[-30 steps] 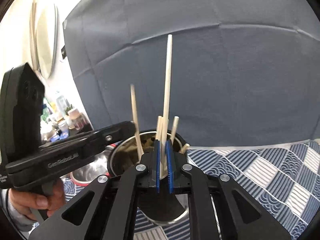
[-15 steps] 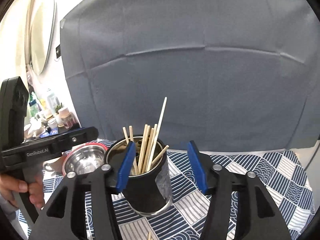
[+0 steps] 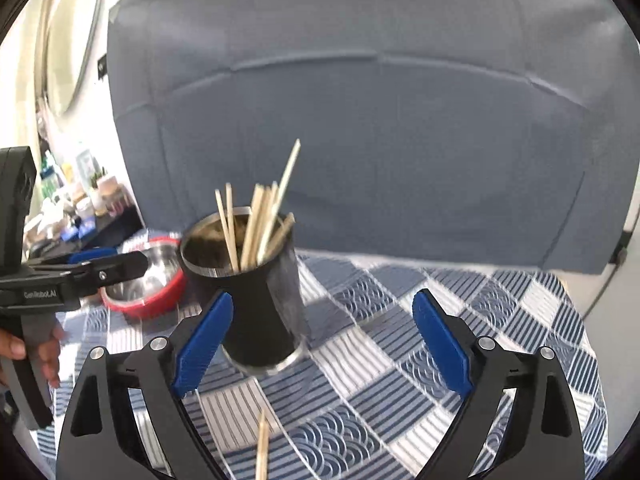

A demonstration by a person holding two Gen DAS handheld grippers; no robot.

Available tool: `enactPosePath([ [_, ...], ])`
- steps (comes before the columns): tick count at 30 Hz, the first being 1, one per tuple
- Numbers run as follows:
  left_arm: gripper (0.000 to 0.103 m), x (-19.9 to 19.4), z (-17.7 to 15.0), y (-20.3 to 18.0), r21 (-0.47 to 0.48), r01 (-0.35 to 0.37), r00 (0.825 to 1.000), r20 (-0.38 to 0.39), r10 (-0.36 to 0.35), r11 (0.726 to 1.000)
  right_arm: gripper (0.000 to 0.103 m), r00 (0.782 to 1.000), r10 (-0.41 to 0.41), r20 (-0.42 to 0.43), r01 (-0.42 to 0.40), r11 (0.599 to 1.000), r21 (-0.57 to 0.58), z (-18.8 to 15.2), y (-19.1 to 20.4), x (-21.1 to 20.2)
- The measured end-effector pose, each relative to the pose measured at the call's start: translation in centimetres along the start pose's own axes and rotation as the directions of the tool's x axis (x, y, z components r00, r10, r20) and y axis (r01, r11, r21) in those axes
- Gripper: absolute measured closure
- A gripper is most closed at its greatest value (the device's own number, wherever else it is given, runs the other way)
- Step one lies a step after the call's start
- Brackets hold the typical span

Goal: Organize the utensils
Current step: 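Move both open tools back toward the last sticks on the cloth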

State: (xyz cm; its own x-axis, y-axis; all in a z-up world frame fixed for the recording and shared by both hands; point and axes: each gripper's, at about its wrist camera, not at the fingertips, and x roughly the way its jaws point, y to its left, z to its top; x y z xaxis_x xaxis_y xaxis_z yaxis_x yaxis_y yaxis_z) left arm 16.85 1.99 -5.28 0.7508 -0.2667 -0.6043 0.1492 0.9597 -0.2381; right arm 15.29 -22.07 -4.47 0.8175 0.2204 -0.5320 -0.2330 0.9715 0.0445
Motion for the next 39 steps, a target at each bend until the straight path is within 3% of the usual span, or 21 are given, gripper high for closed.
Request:
enactPosePath([
  [12, 0.006, 2.9, -5.9, 0.8, -0.030, -0.038, 0.983, -0.182, 0.032, 0.999, 0.015, 0.979, 0.009, -0.205, -0.017, 0.999, -0.039, -7.2, -0.1, 0.8],
  [23, 0.006, 4.9, -9.7, 0.4, -0.001, -0.062, 0.950, -0.305, 0.059, 0.998, 0.016, 0.920, -0.011, -0.391, -0.031, 0.994, -0.102, -14.2, 1.9, 2.2],
  [35, 0.006, 6.3, -11.3, -1.9, 0.055, -0.032, 0.925, -0.376, 0.050, 0.998, 0.014, 0.897, -0.065, -0.438, 0.002, 0.990, -0.142, -15.9, 1.7, 2.7],
  [39, 0.006, 6.8, -11.6, -3.0, 0.059, -0.024, 0.917, -0.397, 0.046, 0.998, 0.014, 0.898, -0.096, -0.430, 0.020, 0.984, -0.179, -15.6, 1.7, 2.6],
])
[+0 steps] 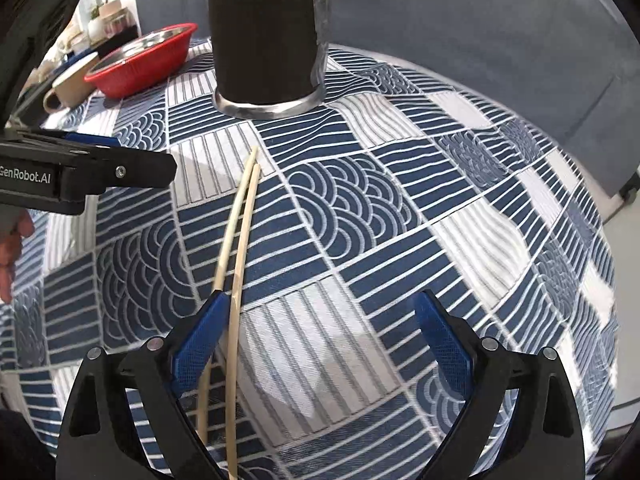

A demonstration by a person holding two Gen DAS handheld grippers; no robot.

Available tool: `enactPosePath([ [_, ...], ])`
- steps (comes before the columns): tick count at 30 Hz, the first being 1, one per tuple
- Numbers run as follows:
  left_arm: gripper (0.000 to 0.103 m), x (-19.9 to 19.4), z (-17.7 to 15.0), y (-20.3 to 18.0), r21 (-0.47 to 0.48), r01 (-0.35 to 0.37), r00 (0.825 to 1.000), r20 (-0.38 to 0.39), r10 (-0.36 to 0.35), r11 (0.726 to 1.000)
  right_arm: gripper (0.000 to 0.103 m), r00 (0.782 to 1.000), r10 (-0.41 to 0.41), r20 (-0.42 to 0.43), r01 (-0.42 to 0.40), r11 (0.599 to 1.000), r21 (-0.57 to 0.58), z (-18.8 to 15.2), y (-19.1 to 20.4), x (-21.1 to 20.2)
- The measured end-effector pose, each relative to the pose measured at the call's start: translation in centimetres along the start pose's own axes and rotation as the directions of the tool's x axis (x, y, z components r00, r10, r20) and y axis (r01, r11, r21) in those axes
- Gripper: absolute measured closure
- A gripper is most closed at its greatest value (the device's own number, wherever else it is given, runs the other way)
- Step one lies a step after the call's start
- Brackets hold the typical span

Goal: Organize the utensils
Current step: 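Move both open tools back toward the last sticks on the cloth, then close the left tool on a wooden stick while the right tool grasps another, then lift both held sticks and carry them above the black holder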

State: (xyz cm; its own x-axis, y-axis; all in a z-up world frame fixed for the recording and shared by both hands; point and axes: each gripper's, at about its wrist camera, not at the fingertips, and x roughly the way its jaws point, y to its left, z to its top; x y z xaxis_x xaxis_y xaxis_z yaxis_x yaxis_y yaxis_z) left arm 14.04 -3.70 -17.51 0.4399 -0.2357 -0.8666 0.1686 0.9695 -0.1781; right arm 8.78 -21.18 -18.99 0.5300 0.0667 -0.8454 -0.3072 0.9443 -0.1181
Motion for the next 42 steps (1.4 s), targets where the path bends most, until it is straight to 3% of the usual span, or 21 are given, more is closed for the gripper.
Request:
enactPosePath([
  [7, 0.006, 0.8, 0.3, -2.3, 0.047, 0.003, 1.000, -0.018, -0.002, 0.999, 0.017, 0.999, 0.003, -0.040, 0.000, 0.998, 0.066, -0.4, -2.3, 0.1],
  [9, 0.006, 1.2, 0.4, -2.9, 0.055, 0.001, 1.000, -0.029, 0.000, 0.998, 0.033, 0.999, 0.037, -0.035, -0.035, 0.997, 0.067, -0.6, -2.5, -0.1],
  [12, 0.006, 2.0, 0.4, -3.7, 0.064, -0.015, 0.998, -0.059, 0.019, 0.998, 0.043, 0.995, 0.087, -0.040, -0.084, 0.995, 0.061, -0.6, -2.3, -0.2],
  [17, 0.006, 2.7, 0.4, -4.7, 0.062, -0.031, 0.995, -0.090, 0.037, 0.998, 0.070, 0.991, 0.124, -0.051, -0.124, 0.992, 0.009, -0.4, -1.5, -0.5],
  [21, 0.006, 3.9, 0.7, -6.2, 0.133, -0.129, 0.981, -0.125, 0.146, 0.983, 0.089, 0.991, 0.117, -0.066, -0.117, 0.993, 0.001, -0.2, -1.4, -0.7],
  [24, 0.005, 4.1, 0.7, -6.4, 0.143, -0.144, 0.978, -0.128, 0.163, 0.979, 0.098, 0.990, 0.115, -0.077, -0.114, 0.993, 0.016, -0.3, -1.8, -0.7],
  [26, 0.008, 4.0, 0.7, -6.4, 0.150, -0.143, 0.978, -0.133, 0.163, 0.978, 0.098, 0.990, 0.116, -0.082, -0.113, 0.993, 0.041, -0.3, -2.5, -0.7],
  [27, 0.010, 3.8, 0.8, -6.3, 0.148, -0.144, 0.978, -0.132, 0.164, 0.978, 0.098, 0.988, 0.128, -0.083, -0.122, 0.990, 0.064, -0.4, -2.9, -0.7],
  [29, 0.030, 3.2, 0.7, -5.8, 0.135, -0.148, 0.979, -0.122, 0.165, 0.980, 0.098, 0.983, 0.162, -0.081, -0.152, 0.980, 0.126, -0.4, -3.8, -0.6],
  [33, 0.049, 2.4, 0.6, -5.0, 0.160, -0.128, 0.979, -0.138, 0.151, 0.979, 0.098, 0.973, 0.220, -0.071, -0.200, 0.957, 0.212, -0.5, -4.8, -0.6],
  [38, 0.094, 1.4, 0.7, -2.4, 0.102, -0.102, 0.978, -0.170, 0.118, 0.990, 0.098, 0.961, 0.271, -0.054, -0.243, 0.922, 0.301, -0.5, -6.0, -0.4],
  [42, 0.098, 0.9, 0.1, -0.9, 0.066, -0.069, 0.979, -0.188, 0.081, 0.995, 0.098, 0.957, 0.286, -0.043, -0.255, 0.904, 0.344, -0.5, -7.0, -0.4],
])
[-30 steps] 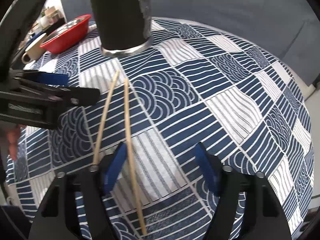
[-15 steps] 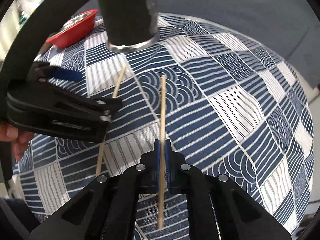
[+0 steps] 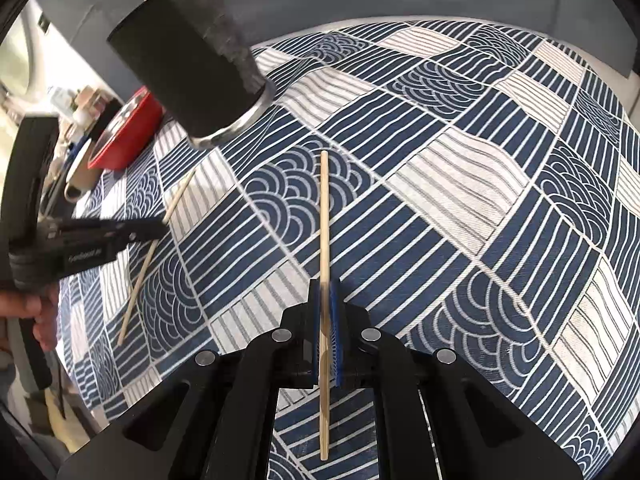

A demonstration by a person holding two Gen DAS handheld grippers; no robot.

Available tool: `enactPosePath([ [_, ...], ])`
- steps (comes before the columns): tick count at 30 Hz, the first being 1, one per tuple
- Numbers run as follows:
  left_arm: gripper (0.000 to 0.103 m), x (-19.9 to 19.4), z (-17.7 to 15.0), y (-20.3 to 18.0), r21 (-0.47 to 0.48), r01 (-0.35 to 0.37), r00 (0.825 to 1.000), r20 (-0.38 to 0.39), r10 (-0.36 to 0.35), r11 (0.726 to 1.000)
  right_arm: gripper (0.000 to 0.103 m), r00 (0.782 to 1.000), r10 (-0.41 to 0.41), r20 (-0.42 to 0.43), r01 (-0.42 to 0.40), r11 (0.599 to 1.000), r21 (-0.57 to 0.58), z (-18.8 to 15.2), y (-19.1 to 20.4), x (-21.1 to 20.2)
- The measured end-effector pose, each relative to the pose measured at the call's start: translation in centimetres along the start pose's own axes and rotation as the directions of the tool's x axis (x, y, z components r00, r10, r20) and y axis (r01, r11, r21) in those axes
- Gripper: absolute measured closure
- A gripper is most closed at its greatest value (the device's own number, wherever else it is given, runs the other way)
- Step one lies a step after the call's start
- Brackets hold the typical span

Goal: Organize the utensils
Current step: 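Lift both held sticks and carry them above the black holder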

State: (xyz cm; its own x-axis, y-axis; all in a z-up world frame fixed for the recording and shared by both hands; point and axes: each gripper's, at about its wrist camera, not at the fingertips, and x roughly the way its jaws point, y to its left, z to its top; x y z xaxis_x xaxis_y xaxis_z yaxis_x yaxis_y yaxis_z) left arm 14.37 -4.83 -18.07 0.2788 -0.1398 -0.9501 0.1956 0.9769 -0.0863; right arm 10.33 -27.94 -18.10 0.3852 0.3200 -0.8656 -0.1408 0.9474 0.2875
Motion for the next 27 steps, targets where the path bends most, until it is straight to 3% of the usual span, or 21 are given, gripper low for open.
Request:
enactPosePath([
  [5, 0.098, -0.6, -0.8, 1.2, -0.035, 0.020, 0.999, -0.026, -0.021, 0.999, 0.098, 1.000, 0.011, 0.025, -0.011, 1.000, 0.020, 0.9, -0.7, -0.8],
  [12, 0.098, -3.3, -0.7, 4.0, -0.090, -0.005, 1.000, 0.019, 0.007, 0.996, 0.098, 0.997, 0.019, 0.076, -0.020, 1.000, 0.017, 2.9, -1.0, -2.2],
  [19, 0.098, -7.3, 1.7, 6.4, -0.138, -0.030, 0.991, 0.121, 0.047, 0.990, 0.098, 0.986, 0.031, 0.162, -0.032, 0.999, 0.008, 6.2, -0.4, -4.5],
  [27, 0.098, -13.8, 6.1, 6.6, -0.134, 0.001, 0.955, 0.294, 0.039, 0.991, 0.098, 0.952, 0.055, 0.301, -0.050, 0.998, -0.023, 11.4, 1.4, -8.8],
])
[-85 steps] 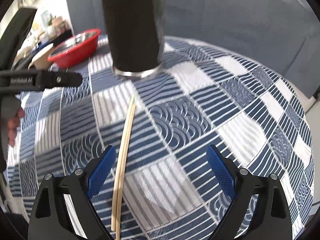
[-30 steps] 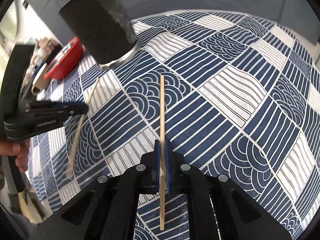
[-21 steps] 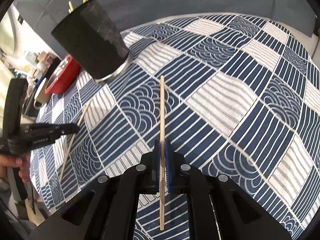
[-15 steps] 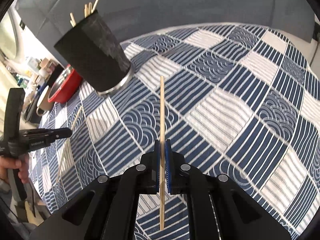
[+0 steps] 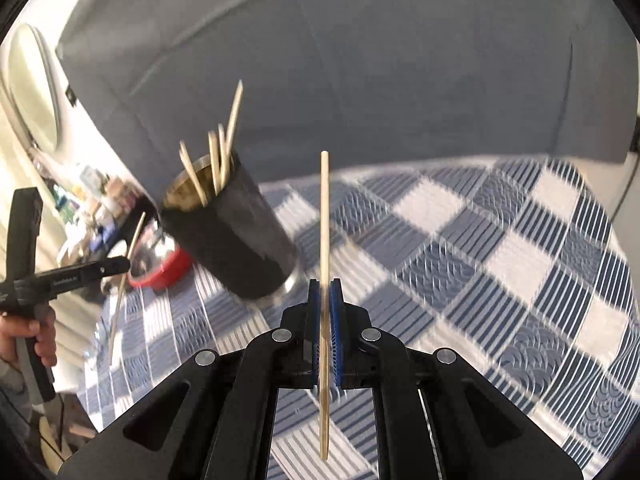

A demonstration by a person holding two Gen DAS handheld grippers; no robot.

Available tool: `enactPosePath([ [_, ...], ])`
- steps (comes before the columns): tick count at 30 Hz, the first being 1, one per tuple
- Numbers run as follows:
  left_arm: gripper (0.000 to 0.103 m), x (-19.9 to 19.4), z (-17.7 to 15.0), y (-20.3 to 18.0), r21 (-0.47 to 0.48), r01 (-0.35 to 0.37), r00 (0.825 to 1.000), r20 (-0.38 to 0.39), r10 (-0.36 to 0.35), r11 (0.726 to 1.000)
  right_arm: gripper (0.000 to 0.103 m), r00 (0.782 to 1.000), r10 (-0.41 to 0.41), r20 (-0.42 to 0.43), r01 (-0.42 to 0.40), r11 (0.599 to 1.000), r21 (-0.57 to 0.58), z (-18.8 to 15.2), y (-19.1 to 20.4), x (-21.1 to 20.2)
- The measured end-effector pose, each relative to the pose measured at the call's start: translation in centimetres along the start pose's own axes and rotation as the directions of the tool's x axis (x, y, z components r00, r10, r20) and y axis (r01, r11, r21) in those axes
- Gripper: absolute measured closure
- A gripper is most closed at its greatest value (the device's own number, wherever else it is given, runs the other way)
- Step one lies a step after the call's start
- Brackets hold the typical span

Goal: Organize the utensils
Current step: 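Lift both held sticks and carry them above the black holder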

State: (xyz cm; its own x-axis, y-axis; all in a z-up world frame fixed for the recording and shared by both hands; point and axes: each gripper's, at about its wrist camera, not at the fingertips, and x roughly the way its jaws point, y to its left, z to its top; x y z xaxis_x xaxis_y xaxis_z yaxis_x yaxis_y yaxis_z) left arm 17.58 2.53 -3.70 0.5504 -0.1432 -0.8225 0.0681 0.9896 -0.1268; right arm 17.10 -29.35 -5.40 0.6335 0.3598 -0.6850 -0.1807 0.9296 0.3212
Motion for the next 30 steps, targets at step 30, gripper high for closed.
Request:
enactPosePath([
  [30, 0.098, -2.8, 12.5, -3.9, 0.059, 0.187, 0.934, 0.298, -0.196, 0.981, 0.098, 0.926, 0.256, 0.276, -0.234, 0.966, -0.112, 12.2, 9.6, 3.3],
])
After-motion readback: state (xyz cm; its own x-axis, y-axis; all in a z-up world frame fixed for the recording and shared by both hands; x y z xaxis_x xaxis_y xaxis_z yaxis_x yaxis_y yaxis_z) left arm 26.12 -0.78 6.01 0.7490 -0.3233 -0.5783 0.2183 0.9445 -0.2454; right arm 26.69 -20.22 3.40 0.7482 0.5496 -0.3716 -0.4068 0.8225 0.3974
